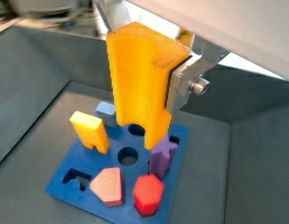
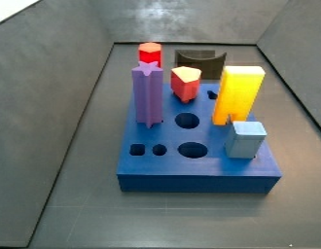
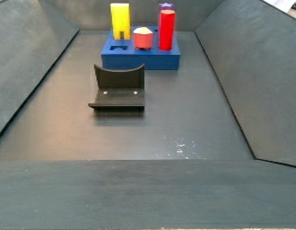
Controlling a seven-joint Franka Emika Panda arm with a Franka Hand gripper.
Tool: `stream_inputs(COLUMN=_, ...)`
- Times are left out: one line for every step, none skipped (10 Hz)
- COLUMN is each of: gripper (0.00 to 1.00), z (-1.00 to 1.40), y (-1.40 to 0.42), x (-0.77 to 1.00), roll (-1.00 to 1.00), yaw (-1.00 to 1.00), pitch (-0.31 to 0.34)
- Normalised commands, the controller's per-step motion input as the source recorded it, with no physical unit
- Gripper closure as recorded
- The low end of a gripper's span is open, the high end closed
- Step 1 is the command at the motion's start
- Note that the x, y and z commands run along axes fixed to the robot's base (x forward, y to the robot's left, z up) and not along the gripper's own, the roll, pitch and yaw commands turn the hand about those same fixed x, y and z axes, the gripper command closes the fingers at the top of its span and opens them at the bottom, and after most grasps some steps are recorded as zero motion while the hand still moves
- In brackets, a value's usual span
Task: Pick up the arch object. Move up. Rotate the arch object. Move to above the board. Insert the arch object.
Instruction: Move to above the board, then insert the arch object.
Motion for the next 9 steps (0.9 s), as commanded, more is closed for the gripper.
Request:
stream_inputs(gripper=1.0, z=0.03, y=-0.16, x=0.12, roll=0.1, yaw=1.0, pitch=0.188)
stream_inputs(gripper=1.0, z=0.02, y=-0.11, x=0.09, roll=0.13, yaw=1.0, pitch=0.202)
stream_inputs(gripper=1.0, z=0.02, y=-0.08, x=0.09, roll=0.16, yaw=0.97, pitch=0.23)
stream_inputs(gripper=1.0, z=0.02, y=-0.06, x=0.09, roll=0.16, yaw=0.69, pitch=0.213)
stream_inputs(gripper=1.0, z=0.02, y=-0.05, x=0.1, roll=0.15, yaw=0.37, pitch=0.175)
stream_inputs(gripper=1.0, z=-0.39, y=-0.04, x=0.26, roll=-0.04, yaw=-0.04, pitch=0.0)
stream_inputs(gripper=1.0, z=-0.34, y=-0.12, x=0.53, roll=-0.03, yaw=-0.13, pitch=0.01)
stream_inputs(gripper=1.0, z=-0.27, y=-0.18, x=0.84, roll=-0.01, yaw=-0.09, pitch=0.089)
stream_inputs(gripper=1.0, z=-0.17, y=-0.14, x=0.93, roll=-0.02, yaw=-0.02, pitch=0.126)
